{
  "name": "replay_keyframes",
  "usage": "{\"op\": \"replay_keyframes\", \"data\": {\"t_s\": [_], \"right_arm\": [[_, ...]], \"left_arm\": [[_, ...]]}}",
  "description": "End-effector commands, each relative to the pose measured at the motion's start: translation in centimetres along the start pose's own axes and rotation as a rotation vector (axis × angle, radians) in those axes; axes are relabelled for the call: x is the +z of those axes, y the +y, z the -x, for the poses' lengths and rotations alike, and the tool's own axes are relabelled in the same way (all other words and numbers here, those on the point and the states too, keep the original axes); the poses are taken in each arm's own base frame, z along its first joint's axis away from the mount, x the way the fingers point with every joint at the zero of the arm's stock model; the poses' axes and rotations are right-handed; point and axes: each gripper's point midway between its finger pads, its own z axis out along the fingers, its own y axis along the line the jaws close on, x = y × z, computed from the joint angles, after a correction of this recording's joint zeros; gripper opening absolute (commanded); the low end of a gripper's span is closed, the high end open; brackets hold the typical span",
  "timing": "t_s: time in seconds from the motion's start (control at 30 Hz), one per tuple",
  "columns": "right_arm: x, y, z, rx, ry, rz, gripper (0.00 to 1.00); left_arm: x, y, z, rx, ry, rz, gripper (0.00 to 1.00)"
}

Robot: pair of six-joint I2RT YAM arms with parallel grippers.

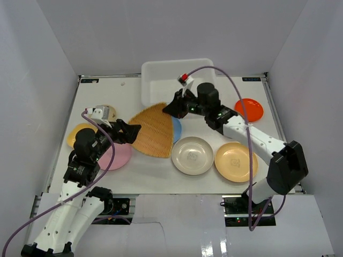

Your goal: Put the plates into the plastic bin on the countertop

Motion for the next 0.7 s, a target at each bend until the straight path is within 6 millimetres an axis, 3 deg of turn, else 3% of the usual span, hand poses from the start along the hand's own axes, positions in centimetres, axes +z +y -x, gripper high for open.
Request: {"op": "replay_keyframes", "data": {"t_s": [0.0, 0.03, 0.07, 0.1, 0.13, 0.17, 0.27, 0.3, 0.33, 0.37, 0.4, 0.43, 0.5, 0.53, 0.67], "right_arm": [[-4.5, -4.9, 9.1, -0.014, -0.212, -0.208, 0.08], [-5.4, -5.6, 11.2, -0.022, -0.255, -0.231, 0.08], [-6.5, -8.0, 12.4, -0.007, -0.285, -0.286, 0.08], [-7.0, -9.1, 13.4, 0.005, -0.311, -0.313, 0.08], [-7.7, -9.5, 15.7, 0.003, -0.356, -0.322, 0.08], [-7.9, -12.0, 16.2, 0.026, -0.369, -0.359, 0.08], [-7.9, -16.1, 19.2, 0.080, -0.433, -0.427, 0.08], [-7.8, -17.0, 19.8, 0.106, -0.449, -0.433, 0.08], [-6.7, -19.5, 19.2, 0.141, -0.439, -0.468, 0.08], [-7.0, -20.4, 20.5, 0.145, -0.471, -0.483, 0.08], [-6.7, -21.3, 20.6, 0.157, -0.477, -0.498, 0.08], [-5.6, -23.6, 19.4, 0.191, -0.458, -0.531, 0.08], [-5.1, -25.0, 19.6, 0.207, -0.463, -0.554, 0.08], [-4.2, -26.6, 18.3, 0.224, -0.441, -0.573, 0.08], [-2.8, -29.1, 16.1, 0.263, -0.405, -0.605, 0.08]], "left_arm": [[-0.4, 0.0, 1.5, -0.011, -0.036, 0.034, 0.98], [-0.5, 0.1, 1.4, -0.020, -0.029, 0.045, 0.98], [-0.5, 0.2, 1.4, -0.028, -0.026, 0.051, 0.98], [-0.5, 0.1, 1.4, -0.033, -0.019, 0.051, 0.98], [-0.4, -0.1, 0.8, -0.048, 0.008, 0.038, 0.98], [-0.1, -0.2, 0.0, -0.080, 0.040, 0.026, 0.98], [0.3, -1.9, -3.3, -0.203, 0.178, -0.073, 0.98], [0.8, -1.9, -4.8, -0.251, 0.238, -0.083, 0.94], [0.9, -1.8, -7.0, -0.301, 0.308, -0.085, 0.86], [0.8, -2.3, -8.4, -0.367, 0.375, -0.111, 0.84], [1.2, -1.9, -10.2, -0.409, 0.438, -0.099, 0.81], [1.3, -1.8, -11.8, -0.439, 0.472, -0.104, 0.79], [1.3, -2.0, -13.4, -0.496, 0.517, -0.107, 0.79], [1.3, -2.6, -14.2, -0.495, 0.533, -0.120, 0.79], [2.0, -3.8, -16.4, -0.474, 0.581, -0.083, 0.79]]}}
